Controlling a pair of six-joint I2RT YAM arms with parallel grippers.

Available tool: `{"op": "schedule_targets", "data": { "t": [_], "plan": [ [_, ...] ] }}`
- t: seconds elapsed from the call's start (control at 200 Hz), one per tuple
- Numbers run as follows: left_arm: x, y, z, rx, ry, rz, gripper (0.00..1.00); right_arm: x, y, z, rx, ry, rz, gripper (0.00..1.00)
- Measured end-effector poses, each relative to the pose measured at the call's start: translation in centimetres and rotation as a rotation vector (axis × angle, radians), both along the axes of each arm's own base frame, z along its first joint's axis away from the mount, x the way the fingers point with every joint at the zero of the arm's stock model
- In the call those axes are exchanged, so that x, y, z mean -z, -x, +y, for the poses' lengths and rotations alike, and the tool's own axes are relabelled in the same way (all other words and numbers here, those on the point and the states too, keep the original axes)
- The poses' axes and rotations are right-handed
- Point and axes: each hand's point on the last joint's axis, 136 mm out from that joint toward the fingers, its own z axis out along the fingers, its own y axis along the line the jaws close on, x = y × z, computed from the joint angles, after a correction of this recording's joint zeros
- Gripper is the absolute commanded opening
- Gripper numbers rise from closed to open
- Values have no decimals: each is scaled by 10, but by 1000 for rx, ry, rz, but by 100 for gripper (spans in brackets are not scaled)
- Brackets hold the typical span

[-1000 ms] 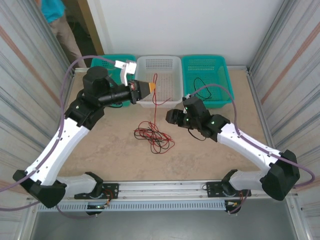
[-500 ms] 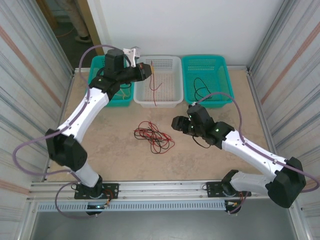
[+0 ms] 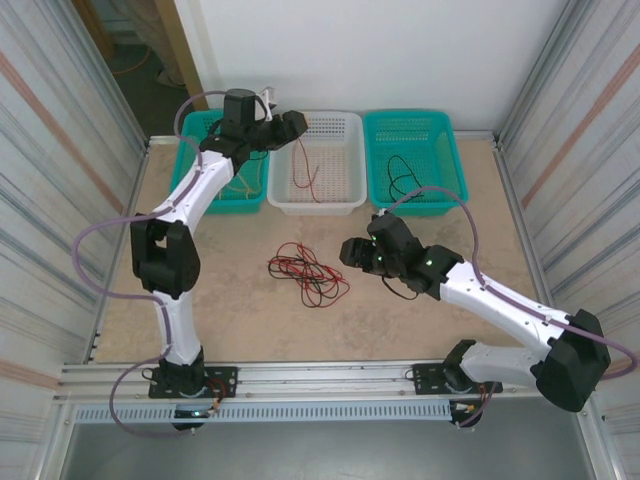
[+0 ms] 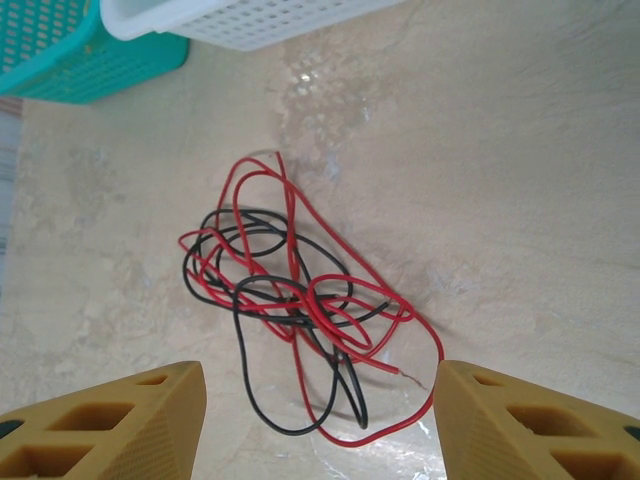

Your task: Untangle the cables

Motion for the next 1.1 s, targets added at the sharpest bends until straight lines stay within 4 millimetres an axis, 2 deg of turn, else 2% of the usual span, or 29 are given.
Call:
{"op": "schedule_targets", "data": {
  "t": [0.145, 0.251, 0.421, 0.551, 0.661, 0.872, 0.972, 1.102],
  "plan": [
    [17, 9, 7, -22, -25, 41, 57, 1, 0, -2, 6, 13, 2, 61],
    [25, 28, 18, -42, -63, 63, 55, 1, 0, -4, 9, 22, 0, 61],
    [26, 90, 40, -62, -99, 78, 57, -5, -2, -3, 10, 19, -11, 62],
    [37, 148, 55, -46, -123, 87, 48, -7, -6, 3, 2, 20, -8, 62],
    [61, 189, 65, -25, -148, 142, 47, -2, -7, 18, -31, 38, 3, 60],
    [126, 255, 81, 0, -163, 314, 41, 18, -8, 58, -122, 72, 48, 48],
    [143, 275, 83, -1, -144, 367, 39, 28, -8, 77, -156, 83, 74, 44],
    [155, 285, 83, -6, -126, 415, 37, 38, -3, 100, -192, 95, 97, 34]
  ]
}}
